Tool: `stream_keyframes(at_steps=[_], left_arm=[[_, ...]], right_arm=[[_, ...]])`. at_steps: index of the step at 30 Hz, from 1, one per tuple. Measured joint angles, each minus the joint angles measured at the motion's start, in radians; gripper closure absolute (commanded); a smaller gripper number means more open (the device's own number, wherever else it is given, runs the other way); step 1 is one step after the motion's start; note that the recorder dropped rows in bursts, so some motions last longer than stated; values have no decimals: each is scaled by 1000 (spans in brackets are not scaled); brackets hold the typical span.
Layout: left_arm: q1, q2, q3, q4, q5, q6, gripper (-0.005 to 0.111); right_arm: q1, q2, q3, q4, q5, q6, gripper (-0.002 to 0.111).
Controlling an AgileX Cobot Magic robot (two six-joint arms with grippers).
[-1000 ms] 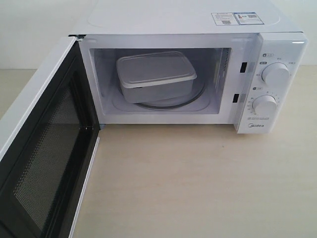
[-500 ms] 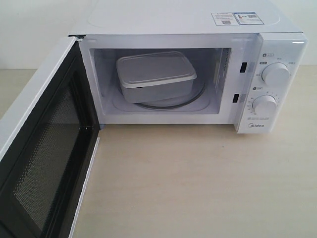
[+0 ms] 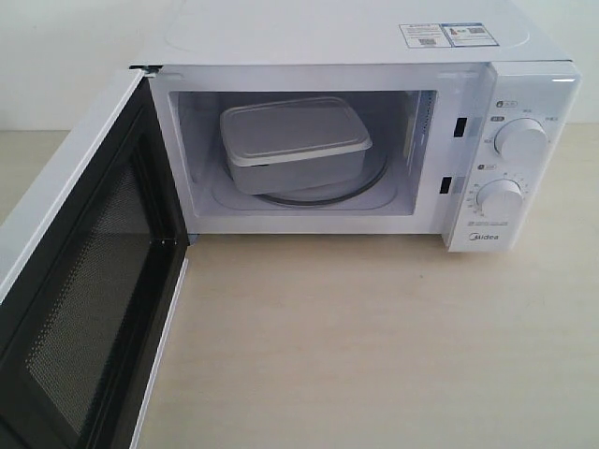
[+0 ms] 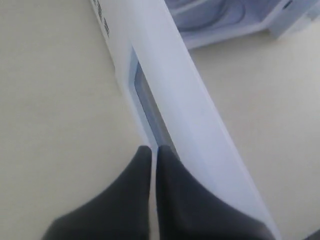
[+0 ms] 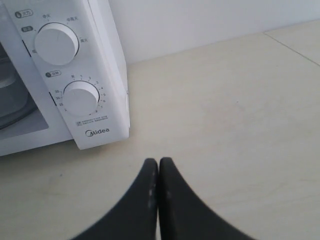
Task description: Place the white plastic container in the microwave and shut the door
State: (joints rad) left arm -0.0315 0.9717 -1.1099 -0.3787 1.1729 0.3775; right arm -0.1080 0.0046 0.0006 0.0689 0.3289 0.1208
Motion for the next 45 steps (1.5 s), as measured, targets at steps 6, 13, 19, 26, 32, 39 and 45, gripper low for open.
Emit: stream_keyframes(at_steps=[6,13,19,26,32,39,45], left_arm=[[0,85,23,-46,39,208,102],[0,89,118,-77,44,376,102],[-50,89,211,-120,42,513,102],[-187,90,240,-192,9,572,102],[-282,104,240,-302,-145,597,102],[-399,233,222,-423,-316,655,102],[-469,348,157,-536,-455,711,102]], right_arm=[[0,0,0,0,0,0,108],[0,0,0,0,0,0,108],[0,0,0,0,-2,0,108],[0,0,0,0,-2,0,108],[0,0,0,0,-2,0,108],[0,0,0,0,-2,0,108],[0,0,0,0,-2,0,108]])
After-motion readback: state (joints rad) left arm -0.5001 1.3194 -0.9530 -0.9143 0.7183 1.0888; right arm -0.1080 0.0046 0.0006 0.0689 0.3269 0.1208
